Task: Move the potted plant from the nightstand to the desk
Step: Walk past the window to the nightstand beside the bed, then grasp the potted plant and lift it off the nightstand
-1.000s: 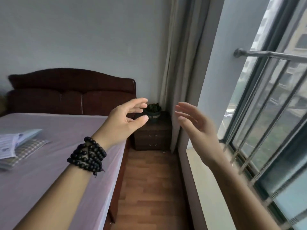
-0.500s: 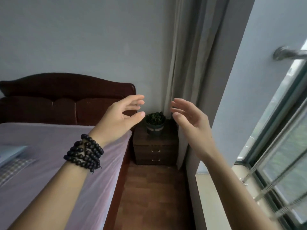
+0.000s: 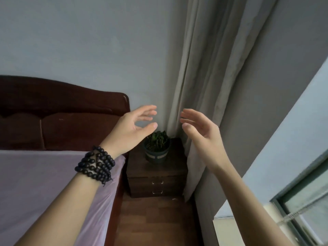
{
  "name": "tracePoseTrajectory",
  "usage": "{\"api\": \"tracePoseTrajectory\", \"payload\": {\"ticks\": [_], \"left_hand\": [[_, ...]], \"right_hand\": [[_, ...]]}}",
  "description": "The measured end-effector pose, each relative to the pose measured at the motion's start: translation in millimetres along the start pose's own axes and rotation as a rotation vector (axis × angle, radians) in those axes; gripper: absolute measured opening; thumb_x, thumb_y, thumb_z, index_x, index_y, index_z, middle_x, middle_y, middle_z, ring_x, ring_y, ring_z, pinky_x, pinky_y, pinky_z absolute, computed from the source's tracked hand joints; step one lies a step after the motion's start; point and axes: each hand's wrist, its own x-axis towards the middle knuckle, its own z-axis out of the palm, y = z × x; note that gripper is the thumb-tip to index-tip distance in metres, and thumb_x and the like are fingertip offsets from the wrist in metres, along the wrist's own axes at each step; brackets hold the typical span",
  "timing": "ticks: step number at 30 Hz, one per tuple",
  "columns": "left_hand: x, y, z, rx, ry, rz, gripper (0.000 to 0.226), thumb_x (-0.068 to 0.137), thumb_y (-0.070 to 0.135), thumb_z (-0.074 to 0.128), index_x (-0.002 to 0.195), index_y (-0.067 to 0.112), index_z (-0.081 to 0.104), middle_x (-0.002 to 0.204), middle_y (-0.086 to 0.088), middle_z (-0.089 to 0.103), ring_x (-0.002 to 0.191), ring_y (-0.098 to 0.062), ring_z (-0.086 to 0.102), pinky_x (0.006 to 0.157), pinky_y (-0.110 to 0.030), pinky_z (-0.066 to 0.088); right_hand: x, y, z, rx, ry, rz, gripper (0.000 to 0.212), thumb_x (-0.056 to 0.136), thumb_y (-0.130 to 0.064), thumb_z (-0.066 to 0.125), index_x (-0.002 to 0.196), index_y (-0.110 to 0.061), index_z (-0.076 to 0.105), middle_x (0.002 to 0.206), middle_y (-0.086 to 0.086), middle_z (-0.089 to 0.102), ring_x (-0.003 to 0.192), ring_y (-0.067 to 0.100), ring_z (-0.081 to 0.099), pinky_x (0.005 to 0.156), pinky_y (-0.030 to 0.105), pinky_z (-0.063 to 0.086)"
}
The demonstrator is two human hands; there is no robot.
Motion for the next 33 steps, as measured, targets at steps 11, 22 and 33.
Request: {"api": "tracePoseTrajectory", "payload": {"ticks": [11,22,33], "left_hand": [[169,-128,-26,-0.031,-0.087,-0.086,0.048,0.096,0.020,0.070,0.142,0.026,0.056,0.132,0.011,0.067,0.119,0.005,0.062,0.086,-0.003,0.047],[257,-268,15,-0.071,-0.106,-0.340,0.045,0.098,0.016,0.066,0.141,0.026,0.055,0.132,0.009,0.067,0.117,0.001,0.064,0.099,-0.027,0.053],[313,-439,99,-0.167,-0.120,-0.694,0.046,0.103,0.019,0.059,0.147,0.018,0.050,0.134,0.003,0.064,0.110,0.008,0.060,0.083,-0.015,0.056]], "right_hand": [[167,104,57,-0.038,-0.021,0.110,0.038,0.093,-0.025,0.062,0.131,-0.028,0.066,0.132,-0.007,0.073,0.120,0.005,0.070,0.101,0.025,0.055],[260,263,86,0.011,-0.123,0.358,0.040,0.097,-0.019,0.063,0.137,-0.015,0.065,0.132,0.004,0.072,0.124,0.010,0.067,0.109,0.031,0.053],[312,452,104,-0.018,-0.140,0.698,0.039,0.101,-0.017,0.062,0.140,-0.019,0.063,0.139,-0.003,0.068,0.127,0.007,0.064,0.105,0.022,0.051]]}}
